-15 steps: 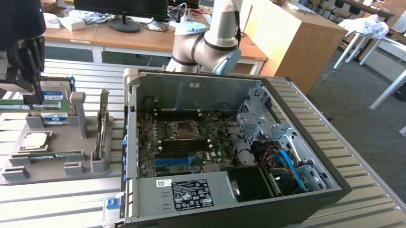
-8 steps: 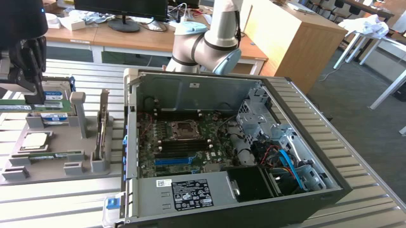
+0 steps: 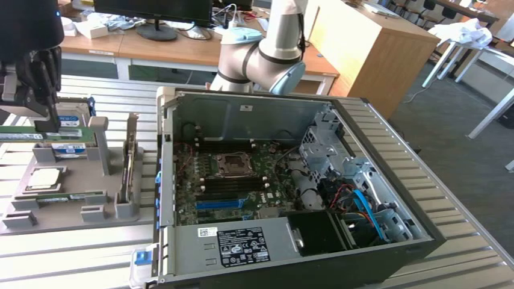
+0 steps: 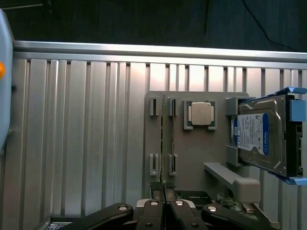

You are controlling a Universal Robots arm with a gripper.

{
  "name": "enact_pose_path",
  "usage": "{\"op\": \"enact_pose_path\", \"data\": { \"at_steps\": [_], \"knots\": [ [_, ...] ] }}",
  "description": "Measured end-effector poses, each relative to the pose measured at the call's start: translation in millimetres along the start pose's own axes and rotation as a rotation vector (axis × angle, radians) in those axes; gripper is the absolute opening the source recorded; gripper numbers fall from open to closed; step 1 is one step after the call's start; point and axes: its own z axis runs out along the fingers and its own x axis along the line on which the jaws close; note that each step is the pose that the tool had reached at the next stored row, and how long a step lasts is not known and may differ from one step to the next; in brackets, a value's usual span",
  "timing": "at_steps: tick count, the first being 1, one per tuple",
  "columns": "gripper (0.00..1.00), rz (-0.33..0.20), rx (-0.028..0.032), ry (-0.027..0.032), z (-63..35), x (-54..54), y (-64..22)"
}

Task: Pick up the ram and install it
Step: 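Pick up the ram and move it above insertion slot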

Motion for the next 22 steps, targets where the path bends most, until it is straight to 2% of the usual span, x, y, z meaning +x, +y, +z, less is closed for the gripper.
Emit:
{"op": "enact_pose_path", "data": {
  "at_steps": [22],
  "knots": [
    [0.11,0.0,-0.0006,0.0,-0.7,0.2,-16.8]
  ]
}}
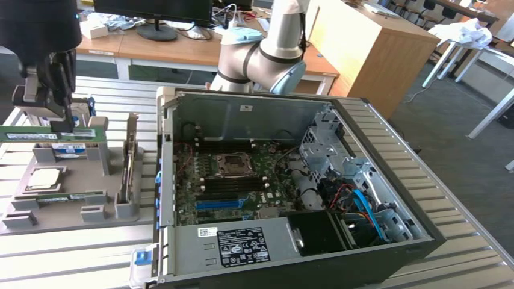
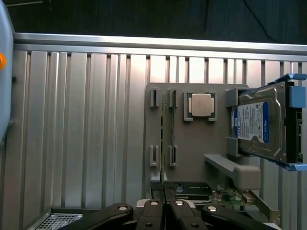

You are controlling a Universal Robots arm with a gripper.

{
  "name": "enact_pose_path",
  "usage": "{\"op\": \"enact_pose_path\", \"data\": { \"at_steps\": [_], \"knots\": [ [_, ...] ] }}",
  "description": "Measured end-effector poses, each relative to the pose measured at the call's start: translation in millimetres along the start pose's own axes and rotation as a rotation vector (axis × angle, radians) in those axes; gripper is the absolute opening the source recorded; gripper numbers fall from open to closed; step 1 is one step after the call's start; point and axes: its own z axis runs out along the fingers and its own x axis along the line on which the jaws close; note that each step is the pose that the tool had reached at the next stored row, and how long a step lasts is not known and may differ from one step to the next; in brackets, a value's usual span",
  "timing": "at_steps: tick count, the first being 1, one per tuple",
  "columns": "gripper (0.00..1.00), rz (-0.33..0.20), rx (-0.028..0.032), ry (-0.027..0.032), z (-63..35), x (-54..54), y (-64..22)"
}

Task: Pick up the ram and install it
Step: 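Pick up the ram and move it above insertion slot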

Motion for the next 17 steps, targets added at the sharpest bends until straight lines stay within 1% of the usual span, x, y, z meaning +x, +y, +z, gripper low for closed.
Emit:
{"op": "enact_pose_path", "data": {
  "at_steps": [7,17],
  "knots": [
    [0.11,0.0,0.0,0.0,-0.2,0.0,-4.8],
    [0.11,0.0,0.0,0.0,-0.3,0.1,-8.1]
  ]
}}
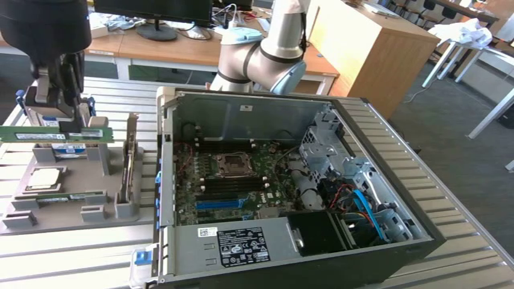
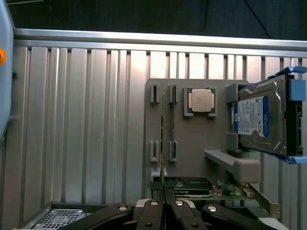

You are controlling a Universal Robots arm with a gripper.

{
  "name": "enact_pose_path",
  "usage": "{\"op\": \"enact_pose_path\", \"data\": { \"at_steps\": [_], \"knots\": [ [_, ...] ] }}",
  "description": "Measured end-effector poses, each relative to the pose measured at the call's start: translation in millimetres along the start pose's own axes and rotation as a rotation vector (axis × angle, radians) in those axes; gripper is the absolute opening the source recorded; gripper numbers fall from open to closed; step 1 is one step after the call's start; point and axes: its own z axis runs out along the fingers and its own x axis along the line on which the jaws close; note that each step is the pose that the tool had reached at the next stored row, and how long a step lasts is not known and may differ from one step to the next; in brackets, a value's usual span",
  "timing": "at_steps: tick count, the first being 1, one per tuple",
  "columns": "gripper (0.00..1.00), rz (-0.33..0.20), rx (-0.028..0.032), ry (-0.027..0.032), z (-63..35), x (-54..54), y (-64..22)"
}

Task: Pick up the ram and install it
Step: 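Pick up the ram and move it above insertion slot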

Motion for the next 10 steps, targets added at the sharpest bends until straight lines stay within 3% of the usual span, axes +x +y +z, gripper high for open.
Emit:
{"op": "enact_pose_path", "data": {
  "at_steps": [10],
  "knots": [
    [0.11,0.0,0.0,0.0,-0.2,0.1,-4.8]
  ]
}}
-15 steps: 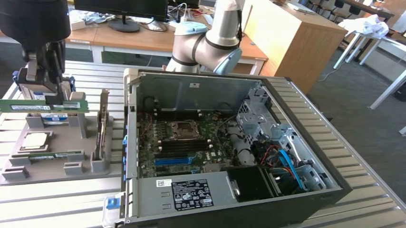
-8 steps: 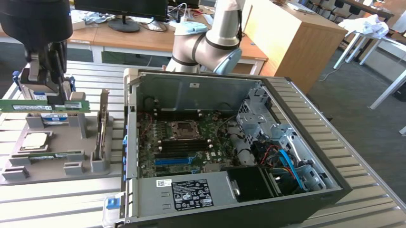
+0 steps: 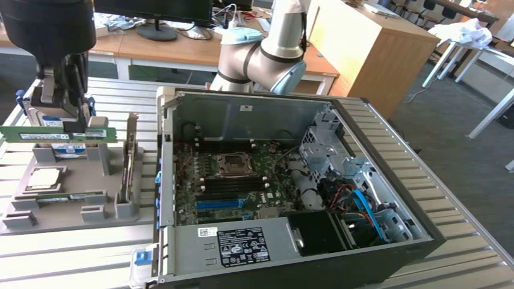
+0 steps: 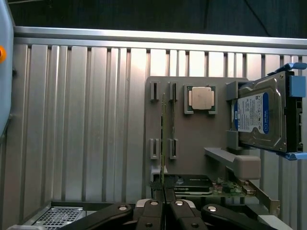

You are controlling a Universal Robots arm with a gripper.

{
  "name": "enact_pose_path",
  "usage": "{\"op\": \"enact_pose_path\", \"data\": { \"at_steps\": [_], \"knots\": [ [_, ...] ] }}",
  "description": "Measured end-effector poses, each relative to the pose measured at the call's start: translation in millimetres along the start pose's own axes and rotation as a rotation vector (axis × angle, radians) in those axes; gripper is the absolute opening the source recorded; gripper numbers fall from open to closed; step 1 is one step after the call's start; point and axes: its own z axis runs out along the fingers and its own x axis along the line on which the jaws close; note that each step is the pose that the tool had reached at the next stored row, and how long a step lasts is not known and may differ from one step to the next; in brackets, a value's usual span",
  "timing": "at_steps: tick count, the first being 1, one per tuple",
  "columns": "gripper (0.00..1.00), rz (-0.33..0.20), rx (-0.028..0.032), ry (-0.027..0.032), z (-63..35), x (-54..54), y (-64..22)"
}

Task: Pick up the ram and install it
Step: 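Pick up the ram and move it above insertion slot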

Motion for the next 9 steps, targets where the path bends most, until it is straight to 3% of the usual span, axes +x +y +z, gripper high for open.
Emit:
{"op": "enact_pose_path", "data": {
  "at_steps": [9],
  "knots": [
    [0.11,0.0,-0.0001,0.0,-0.3,0.1,-6.8]
  ]
}}
